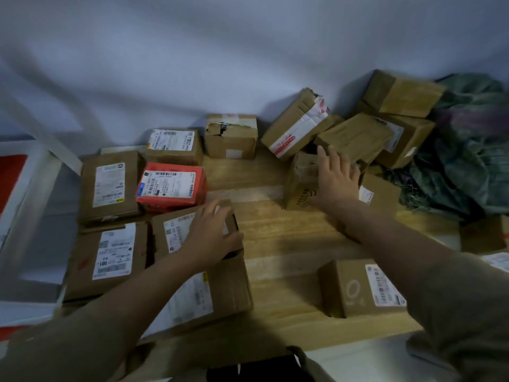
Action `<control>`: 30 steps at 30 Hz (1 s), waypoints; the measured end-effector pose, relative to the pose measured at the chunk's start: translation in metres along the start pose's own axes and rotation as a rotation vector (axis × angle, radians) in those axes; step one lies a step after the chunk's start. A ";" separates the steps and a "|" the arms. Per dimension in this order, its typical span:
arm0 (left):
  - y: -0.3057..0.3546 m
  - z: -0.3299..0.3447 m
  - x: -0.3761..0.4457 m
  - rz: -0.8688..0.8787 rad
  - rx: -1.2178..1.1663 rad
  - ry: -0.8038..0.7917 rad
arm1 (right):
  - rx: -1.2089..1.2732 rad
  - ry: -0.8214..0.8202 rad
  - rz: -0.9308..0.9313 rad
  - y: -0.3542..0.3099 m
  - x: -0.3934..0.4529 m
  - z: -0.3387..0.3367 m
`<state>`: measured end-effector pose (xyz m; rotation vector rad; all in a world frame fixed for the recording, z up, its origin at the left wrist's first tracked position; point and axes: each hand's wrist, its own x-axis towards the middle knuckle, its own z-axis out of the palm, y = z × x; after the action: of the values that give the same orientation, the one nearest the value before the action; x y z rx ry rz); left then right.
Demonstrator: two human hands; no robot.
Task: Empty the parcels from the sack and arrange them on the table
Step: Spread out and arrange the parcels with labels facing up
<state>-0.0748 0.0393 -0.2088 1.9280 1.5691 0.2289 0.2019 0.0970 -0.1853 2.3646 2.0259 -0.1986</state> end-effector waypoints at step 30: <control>0.080 0.009 0.050 -0.434 -1.196 -0.032 | 1.401 -0.716 0.115 0.065 -0.006 0.009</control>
<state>0.0090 0.0751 -0.1830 0.6540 1.2840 0.7325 0.2646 0.0802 -0.1975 2.0992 1.4203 -2.6437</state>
